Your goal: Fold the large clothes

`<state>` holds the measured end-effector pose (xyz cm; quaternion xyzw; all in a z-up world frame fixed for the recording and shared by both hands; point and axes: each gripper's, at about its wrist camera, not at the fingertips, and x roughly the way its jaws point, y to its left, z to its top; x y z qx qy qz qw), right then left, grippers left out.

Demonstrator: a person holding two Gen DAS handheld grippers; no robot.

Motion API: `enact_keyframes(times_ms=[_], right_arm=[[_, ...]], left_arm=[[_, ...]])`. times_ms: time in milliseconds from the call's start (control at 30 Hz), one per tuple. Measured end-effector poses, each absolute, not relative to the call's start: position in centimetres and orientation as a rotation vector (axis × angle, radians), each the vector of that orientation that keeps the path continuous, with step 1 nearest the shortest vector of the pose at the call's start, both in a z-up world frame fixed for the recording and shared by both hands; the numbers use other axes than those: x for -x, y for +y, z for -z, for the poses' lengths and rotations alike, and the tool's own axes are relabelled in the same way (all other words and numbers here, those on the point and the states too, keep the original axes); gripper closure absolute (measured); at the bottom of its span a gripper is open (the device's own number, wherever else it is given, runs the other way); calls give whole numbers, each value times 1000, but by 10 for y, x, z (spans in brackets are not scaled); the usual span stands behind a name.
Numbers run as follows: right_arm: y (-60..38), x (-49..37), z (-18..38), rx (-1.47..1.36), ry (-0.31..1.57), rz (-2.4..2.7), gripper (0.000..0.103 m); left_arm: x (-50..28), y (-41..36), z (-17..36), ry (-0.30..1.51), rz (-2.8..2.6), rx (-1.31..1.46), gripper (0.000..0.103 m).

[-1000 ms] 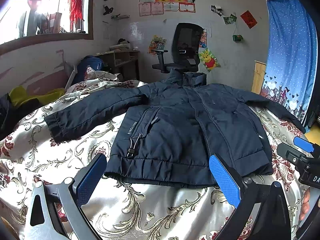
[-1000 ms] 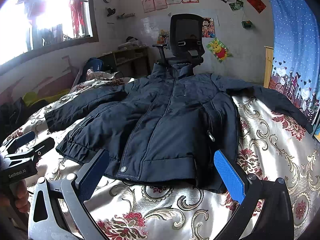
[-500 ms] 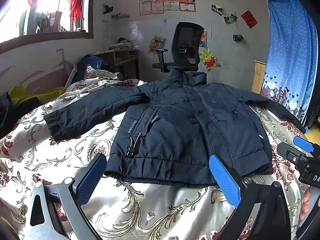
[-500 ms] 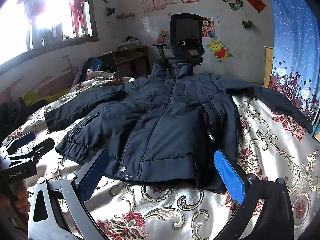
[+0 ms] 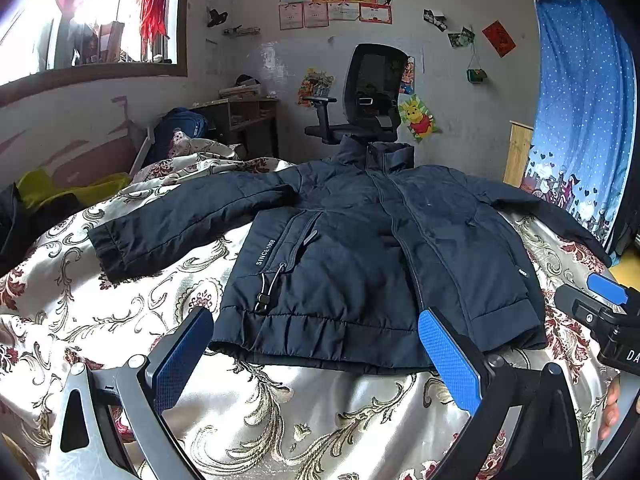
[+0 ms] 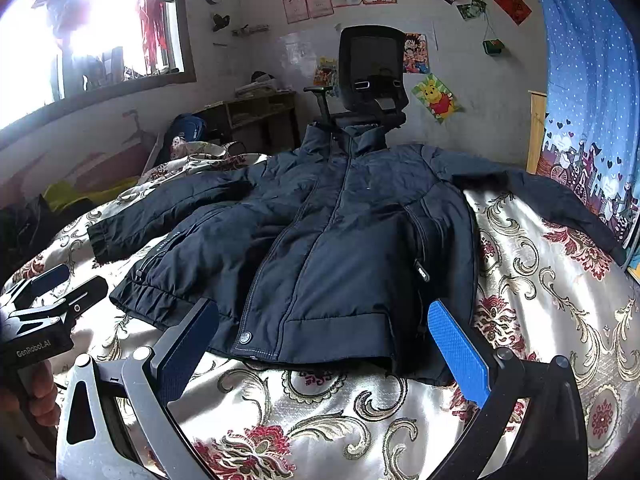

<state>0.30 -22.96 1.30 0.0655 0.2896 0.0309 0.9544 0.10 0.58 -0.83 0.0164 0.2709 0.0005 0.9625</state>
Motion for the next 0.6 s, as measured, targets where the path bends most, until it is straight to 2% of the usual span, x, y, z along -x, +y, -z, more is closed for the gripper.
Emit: enact_keyframes(times_ms=[600], right_arm=[[-229,-3,-14,-132,591,-62,1]], left_arm=[[-1,7,11,556,-2,-26,0]])
